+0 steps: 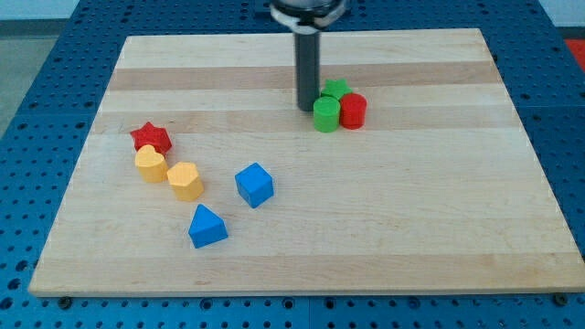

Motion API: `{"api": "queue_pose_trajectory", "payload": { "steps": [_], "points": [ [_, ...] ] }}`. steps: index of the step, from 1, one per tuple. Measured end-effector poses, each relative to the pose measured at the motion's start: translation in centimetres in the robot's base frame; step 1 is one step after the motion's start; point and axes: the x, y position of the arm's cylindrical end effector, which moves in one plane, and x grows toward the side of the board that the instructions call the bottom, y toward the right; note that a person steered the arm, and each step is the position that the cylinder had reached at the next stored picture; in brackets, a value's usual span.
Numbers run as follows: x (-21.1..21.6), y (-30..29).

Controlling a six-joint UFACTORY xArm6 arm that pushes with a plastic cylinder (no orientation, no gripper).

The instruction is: Move the green star above the green circle

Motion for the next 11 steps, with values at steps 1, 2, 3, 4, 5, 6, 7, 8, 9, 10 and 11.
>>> {"api": "queue_pose_trajectory", "payload": {
  "steps": [1, 2, 3, 4, 5, 6, 7, 8, 9, 10, 11],
  "points": [
    [-4.3, 2.3],
    [-6.8, 3.9],
    [-7.9, 5.8],
    [-6.8, 7.6],
    [-4.5, 11.0],
    [-2.0, 10.6],
    [-1.6, 8.4],
    [-1.9, 6.9],
    [-2.0, 5.7],
    [-0.6, 4.5],
    [-3.0, 6.6]
  ]
}}
